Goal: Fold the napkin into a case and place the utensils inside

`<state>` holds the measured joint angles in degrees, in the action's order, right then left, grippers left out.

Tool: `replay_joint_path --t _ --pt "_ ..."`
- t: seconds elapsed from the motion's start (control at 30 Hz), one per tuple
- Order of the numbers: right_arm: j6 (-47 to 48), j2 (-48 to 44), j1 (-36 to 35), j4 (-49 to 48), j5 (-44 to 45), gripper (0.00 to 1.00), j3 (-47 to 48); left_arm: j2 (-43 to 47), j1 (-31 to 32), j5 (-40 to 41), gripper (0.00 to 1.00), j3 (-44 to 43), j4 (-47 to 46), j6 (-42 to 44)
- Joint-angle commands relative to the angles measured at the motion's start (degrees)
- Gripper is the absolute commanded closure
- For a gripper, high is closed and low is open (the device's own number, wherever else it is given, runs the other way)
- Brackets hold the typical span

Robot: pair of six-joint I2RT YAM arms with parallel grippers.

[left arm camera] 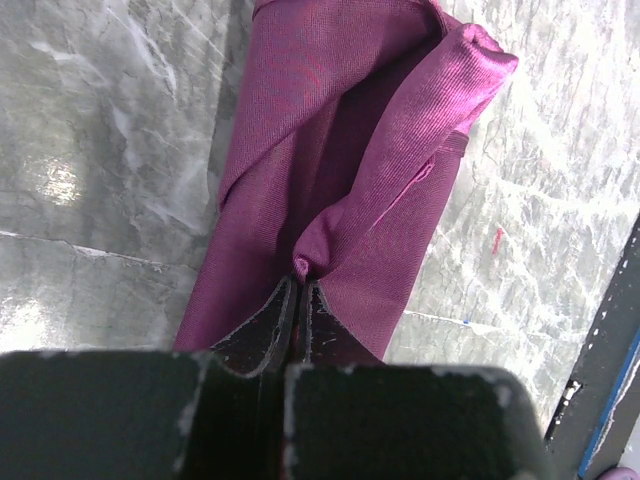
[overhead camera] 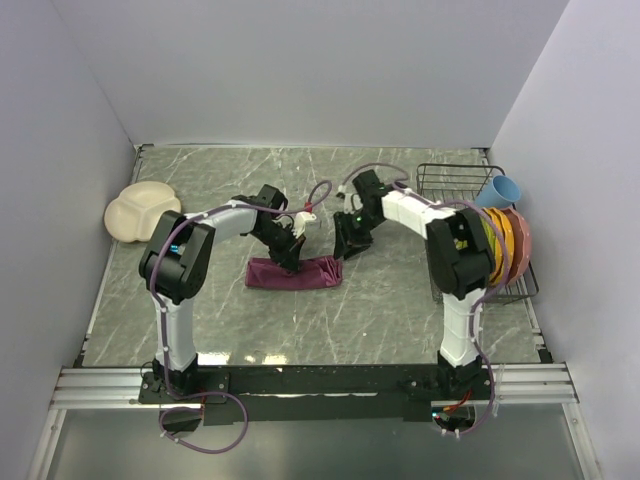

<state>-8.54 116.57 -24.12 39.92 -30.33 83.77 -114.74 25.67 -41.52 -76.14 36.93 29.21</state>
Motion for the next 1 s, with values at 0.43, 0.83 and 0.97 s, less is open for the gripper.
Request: replay_joint_path --t 0.43,0.83,0.97 --pt "14.93 -18.31 -5.23 -21.1 -1.94 0.3 -13.01 -9.01 -1.76 -1.9 0.96 -9.55 9.12 0.67" --pt "40.52 -21.05 -13.84 -26.47 5.8 0.32 -17.15 -12.7 -2.56 -1.55 0.96 -12.81 12.2 2.08" --pt "45.26 -18.4 -16.13 -24.72 6.16 0.33 -15.13 -13.23 -2.64 -1.46 0.96 -13.33 12.91 2.43"
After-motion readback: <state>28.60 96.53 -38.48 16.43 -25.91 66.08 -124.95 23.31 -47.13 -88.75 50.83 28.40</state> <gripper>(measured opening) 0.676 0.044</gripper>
